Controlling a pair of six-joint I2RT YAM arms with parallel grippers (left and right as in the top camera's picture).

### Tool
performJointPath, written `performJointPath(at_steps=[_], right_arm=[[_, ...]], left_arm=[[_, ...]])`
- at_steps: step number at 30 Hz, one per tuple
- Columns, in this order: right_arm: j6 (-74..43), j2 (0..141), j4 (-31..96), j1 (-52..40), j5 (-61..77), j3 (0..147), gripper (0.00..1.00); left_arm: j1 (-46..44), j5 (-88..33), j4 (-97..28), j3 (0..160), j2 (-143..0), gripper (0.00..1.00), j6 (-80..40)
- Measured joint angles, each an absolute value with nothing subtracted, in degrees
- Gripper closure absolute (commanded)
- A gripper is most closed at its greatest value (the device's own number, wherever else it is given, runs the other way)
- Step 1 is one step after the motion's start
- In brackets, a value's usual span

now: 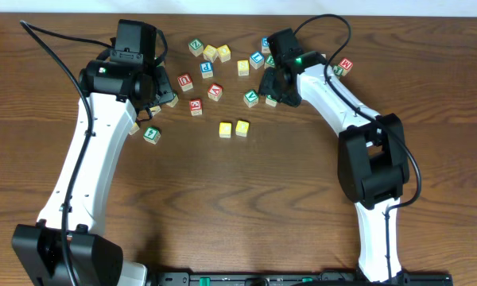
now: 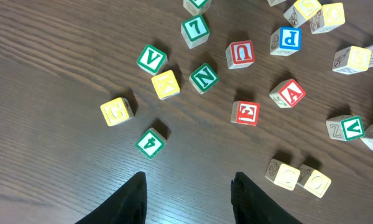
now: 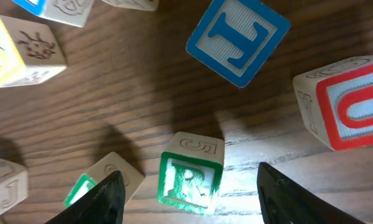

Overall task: Spell out CORL
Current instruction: 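Reach the right gripper to the green R block and grasp it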

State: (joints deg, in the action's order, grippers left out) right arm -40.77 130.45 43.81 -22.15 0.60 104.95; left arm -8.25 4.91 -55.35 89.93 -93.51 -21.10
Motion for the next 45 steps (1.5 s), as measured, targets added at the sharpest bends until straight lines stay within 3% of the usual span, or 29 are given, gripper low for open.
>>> performJointPath(at_steps=[9,37,45], right_arm=[[-39.6,132.0,43.0,-22.8,0.2,104.9,0.41],[-35.9,132.4,44.5,-22.9,-2.4,104.9,0.72],[-31.5,132.4,45.1,-22.9,-2.4,105.0,0.73]], left_arm=[[-8.3,4.9,-55.5,89.9,-93.5,0.57,-21.1],[-8.3,4.9,-55.5,89.9,-93.5,0.57,-21.1],[-8.3,4.9,-55.5,89.9,-93.5,0.57,-21.1]])
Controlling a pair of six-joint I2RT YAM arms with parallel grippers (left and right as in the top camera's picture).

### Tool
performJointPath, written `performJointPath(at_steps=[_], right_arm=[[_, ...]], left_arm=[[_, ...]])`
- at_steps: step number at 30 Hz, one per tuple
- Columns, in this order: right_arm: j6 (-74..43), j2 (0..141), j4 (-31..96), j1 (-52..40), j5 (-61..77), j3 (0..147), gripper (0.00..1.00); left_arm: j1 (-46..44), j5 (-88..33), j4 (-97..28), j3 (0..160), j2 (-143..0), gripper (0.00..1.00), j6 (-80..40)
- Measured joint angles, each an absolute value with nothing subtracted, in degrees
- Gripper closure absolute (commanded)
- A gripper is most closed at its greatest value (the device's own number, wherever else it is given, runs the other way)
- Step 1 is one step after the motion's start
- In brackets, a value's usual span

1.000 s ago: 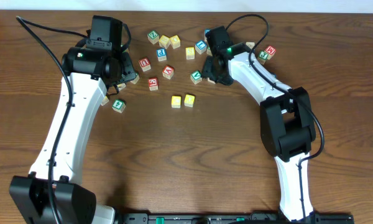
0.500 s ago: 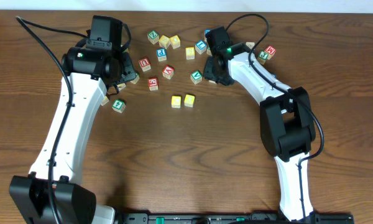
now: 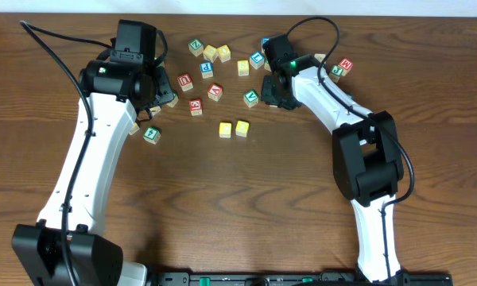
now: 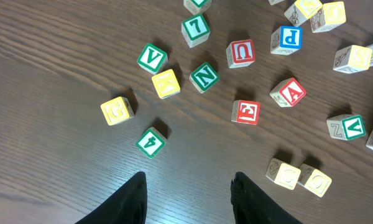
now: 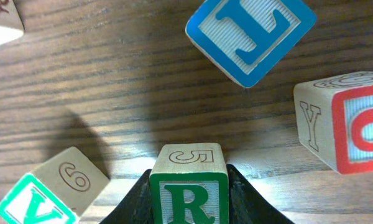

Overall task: Spell out CORL
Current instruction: 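Reach the right gripper to the green R block and grasp it, then carry the green R block with the right gripper beside the O block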

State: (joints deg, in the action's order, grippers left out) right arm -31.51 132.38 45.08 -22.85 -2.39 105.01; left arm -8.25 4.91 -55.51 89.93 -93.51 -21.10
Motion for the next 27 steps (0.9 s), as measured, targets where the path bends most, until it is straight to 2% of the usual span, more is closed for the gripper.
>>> performJointPath(at_steps=[8,18,27], right_arm=[[-27.5,130.9,48.4,-22.9,-2.4,105.1,0.76],[-25.0,122.4,56.2,-23.3,1.2,105.6,0.78],[-25.8,122.4,56.7,-28.7,2.8,102.6,0.76]], left_arm=[[-8.3,4.9,-55.5,89.9,-93.5,0.57,-21.1],[-8.3,4.9,-55.5,89.9,-93.5,0.57,-21.1],[-8.3,4.9,-55.5,89.9,-93.5,0.57,-21.1]])
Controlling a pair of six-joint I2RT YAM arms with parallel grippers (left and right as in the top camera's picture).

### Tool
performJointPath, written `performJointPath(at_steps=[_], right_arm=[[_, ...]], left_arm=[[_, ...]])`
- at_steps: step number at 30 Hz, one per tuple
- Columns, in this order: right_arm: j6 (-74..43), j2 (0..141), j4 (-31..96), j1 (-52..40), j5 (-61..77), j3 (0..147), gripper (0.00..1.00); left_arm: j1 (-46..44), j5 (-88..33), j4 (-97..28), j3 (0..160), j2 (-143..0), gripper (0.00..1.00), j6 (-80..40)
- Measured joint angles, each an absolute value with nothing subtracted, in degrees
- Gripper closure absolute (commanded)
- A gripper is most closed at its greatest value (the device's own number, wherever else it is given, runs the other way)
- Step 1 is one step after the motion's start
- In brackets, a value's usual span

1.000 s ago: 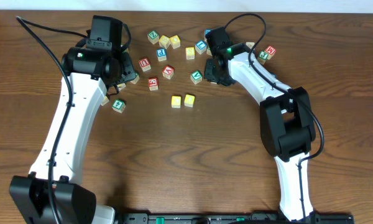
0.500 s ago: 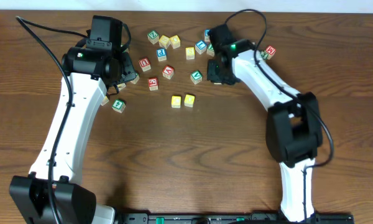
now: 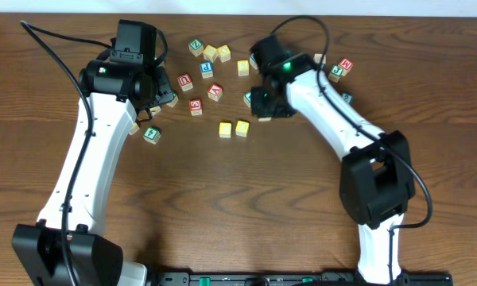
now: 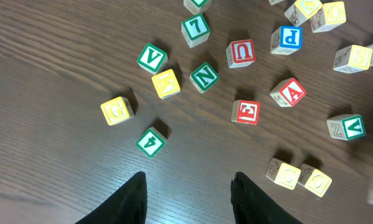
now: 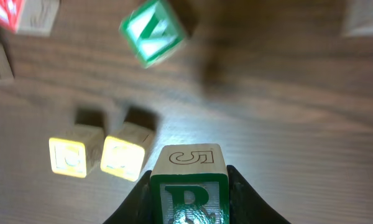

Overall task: Spell out CORL
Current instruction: 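Carry the green R block with the right gripper beside the O block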

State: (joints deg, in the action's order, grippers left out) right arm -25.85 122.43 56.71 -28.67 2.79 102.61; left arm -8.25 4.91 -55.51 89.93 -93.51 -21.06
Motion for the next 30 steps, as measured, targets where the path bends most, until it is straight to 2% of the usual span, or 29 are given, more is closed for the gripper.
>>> performJointPath(at_steps=[6,30], right_arm=[[-28.8,122.4,52.6,-30.9,2.3,97.3,0.79],[-35.5,122.4,45.6,-33.5,-3.1,92.5,0.74]], left_arm=[[-8.3,4.9,-55.5,89.9,-93.5,0.57,-20.9],[-8.3,4.9,-55.5,89.9,-93.5,0.56,-20.9]])
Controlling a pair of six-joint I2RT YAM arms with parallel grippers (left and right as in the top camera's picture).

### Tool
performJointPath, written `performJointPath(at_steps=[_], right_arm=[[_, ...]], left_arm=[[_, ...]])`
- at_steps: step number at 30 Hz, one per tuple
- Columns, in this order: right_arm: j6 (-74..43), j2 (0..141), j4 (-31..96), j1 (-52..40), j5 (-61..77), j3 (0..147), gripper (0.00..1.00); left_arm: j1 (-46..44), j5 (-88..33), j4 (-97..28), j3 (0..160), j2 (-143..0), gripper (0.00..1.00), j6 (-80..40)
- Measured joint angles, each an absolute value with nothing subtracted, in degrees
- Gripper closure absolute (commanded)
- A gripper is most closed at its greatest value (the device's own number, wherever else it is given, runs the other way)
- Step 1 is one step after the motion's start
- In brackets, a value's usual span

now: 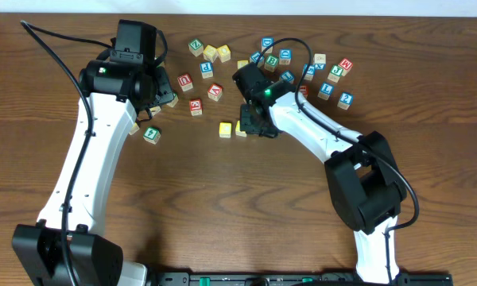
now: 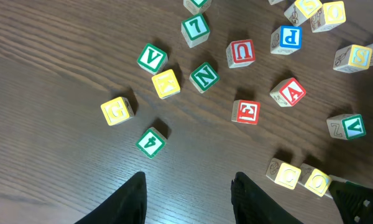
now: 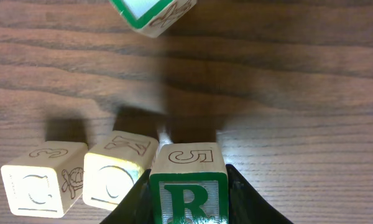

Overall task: Spell out CORL
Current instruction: 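Carry the green R block with the right gripper beside the O block, then release the R block and lift the right gripper away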

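My right gripper [image 3: 189, 186] is shut on the green R block [image 3: 188, 185], low over the table right beside the yellow O block [image 3: 115, 177]. The yellow C block [image 3: 42, 177] lies left of the O. Overhead, the C [image 1: 225, 129] and O [image 1: 241, 128] sit mid-table with the right gripper [image 1: 254, 121] at the O's right side. A green L block [image 2: 195, 28] lies among the scattered blocks in the left wrist view. My left gripper [image 2: 188, 190] hangs open above bare table, holding nothing.
Many loose letter blocks are scattered along the far part of the table [image 1: 302, 206], among them a green V block [image 3: 150, 14] just beyond the R, a red A [image 2: 288, 93] and a green 4 [image 2: 150, 142].
My right gripper has moved left and down with the R block, from beside the green V block to right next to the yellow O. The left arm has not moved.
My right gripper stood open around the R block among the far blocks. Then it was shut on it. Then it held the R nearer the yellow C and O pair, and now holds it beside the O. The left gripper stayed open and still.
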State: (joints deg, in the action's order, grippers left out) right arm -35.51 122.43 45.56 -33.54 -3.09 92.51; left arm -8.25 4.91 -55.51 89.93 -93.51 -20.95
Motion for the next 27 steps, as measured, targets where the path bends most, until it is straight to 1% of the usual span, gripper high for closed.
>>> performJointPath(at_steps=[7,13,16,23,27], right_arm=[[-36.7,122.4,46.2,-33.8,-4.6,92.5,0.70],[-37.5,122.4,45.5,-33.8,-5.5,91.5,0.64],[-37.9,122.4,45.1,-33.8,-5.9,90.7,0.63],[-38.2,122.4,44.2,-33.8,-6.1,90.3,0.57],[-37.7,122.4,45.8,-33.6,-5.7,91.7,0.55]], left_arm=[[-8.3,4.9,-55.5,89.9,-93.5,0.57,-20.9],[-8.3,4.9,-55.5,89.9,-93.5,0.56,-20.9],[-8.3,4.9,-55.5,89.9,-93.5,0.57,-20.9],[-8.3,4.9,-55.5,89.9,-93.5,0.57,-20.9],[-8.3,4.9,-55.5,89.9,-93.5,0.56,-20.9]])
